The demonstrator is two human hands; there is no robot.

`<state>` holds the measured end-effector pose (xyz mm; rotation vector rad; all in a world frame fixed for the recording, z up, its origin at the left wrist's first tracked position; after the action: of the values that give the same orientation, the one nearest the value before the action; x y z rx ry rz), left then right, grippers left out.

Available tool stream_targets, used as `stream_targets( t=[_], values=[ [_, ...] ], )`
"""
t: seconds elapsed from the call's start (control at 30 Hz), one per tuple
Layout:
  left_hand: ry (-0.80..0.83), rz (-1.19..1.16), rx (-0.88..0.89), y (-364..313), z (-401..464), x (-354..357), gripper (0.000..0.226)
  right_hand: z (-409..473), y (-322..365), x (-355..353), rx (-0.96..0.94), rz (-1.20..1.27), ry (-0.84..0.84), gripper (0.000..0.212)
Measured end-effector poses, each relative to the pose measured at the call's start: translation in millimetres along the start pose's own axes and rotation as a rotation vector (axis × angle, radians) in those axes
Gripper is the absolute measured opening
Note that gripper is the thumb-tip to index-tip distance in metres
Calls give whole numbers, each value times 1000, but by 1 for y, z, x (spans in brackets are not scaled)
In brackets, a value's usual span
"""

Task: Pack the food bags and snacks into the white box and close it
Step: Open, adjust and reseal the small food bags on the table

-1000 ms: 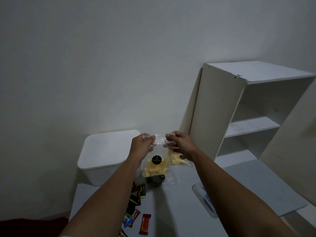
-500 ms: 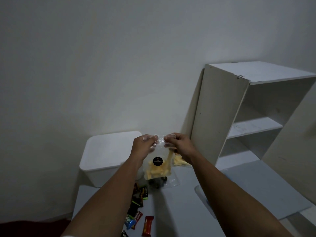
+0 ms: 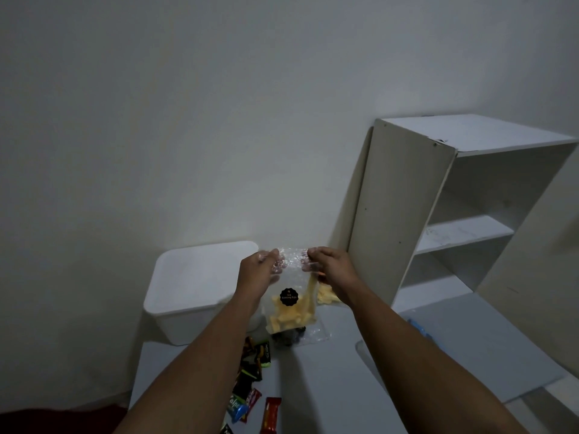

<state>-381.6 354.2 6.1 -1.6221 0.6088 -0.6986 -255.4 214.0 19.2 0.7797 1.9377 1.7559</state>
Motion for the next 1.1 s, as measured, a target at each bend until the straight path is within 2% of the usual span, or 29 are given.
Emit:
stream_targets(
  t=[0.17, 0.4, 0.57, 0.67, 0.83, 1.0, 1.1],
  values=[
    [22, -13, 12, 4, 0, 9, 28, -7, -6, -15, 52, 49, -28, 15],
    [119, 20, -38, 11, -1, 35, 26, -20, -4, -36, 28, -50, 6, 7],
    [209, 13, -88, 21, -5, 53, 22, -17, -11, -47, 45, -39, 57, 22],
    [202, 12, -107, 26, -4, 66, 19, -17, -13, -54, 52, -40, 96, 8],
    [154, 95, -74, 32, 2, 90, 10, -13, -23, -84, 103, 20, 100, 13],
    [115, 102, -96, 38, 9, 128, 12, -6, -20, -124, 129, 51, 137, 11],
    [77, 113, -107, 42, 13, 151, 16, 3, -18, -154, 149, 65, 172, 18]
  ],
)
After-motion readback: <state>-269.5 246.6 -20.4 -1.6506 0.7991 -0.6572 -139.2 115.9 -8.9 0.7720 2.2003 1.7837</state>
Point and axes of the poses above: each hand's wrist, its own z-axis towards the middle knuckle, its own x-axis out of the palm, y = z × x, the point moved 3 cm from there along z, towards the middle knuckle, and after that the axes turned 8 degrees about y, right-handed, at the moved point
